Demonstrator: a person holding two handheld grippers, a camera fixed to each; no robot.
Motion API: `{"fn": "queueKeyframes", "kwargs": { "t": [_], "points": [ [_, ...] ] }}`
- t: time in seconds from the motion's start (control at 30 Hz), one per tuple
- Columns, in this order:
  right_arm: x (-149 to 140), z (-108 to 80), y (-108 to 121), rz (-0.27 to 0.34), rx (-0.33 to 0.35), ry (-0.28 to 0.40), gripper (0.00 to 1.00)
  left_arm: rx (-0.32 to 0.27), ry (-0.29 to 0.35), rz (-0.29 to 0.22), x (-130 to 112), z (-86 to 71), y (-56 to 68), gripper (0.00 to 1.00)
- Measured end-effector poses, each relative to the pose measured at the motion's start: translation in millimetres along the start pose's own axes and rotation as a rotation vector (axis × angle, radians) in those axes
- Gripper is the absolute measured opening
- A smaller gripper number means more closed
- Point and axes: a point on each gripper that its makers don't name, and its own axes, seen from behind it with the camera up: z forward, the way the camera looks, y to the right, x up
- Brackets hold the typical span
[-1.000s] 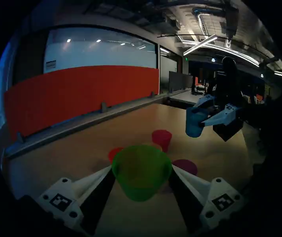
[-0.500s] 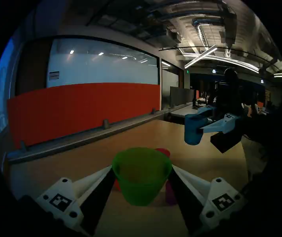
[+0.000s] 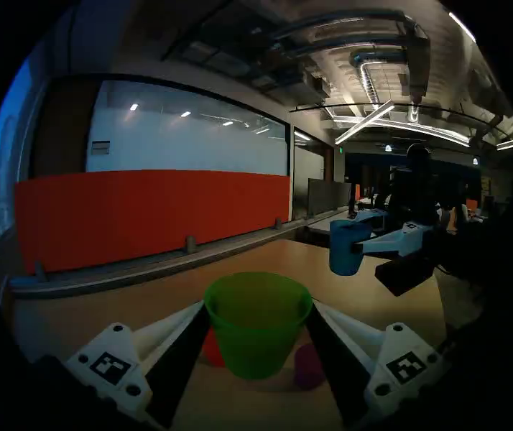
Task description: Pour water
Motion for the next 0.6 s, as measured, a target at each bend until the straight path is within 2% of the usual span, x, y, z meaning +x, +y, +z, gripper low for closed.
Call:
{"fn": "queueKeyframes", "kwargs": {
  "t": [0.27, 0.6],
  "points": [
    [8.6, -0.1, -0.7, -0.021, 0.002, 0.005, 0.9, -0.003, 0.007, 0.006, 2.5, 0.0, 5.6, 0.88],
    [24.6, 1.0, -6.4, -0.077, 0.012, 0.016, 0.9, -0.021, 0.007, 0.014, 4.5, -0.6, 20.5, 0.88]
  ]
}}
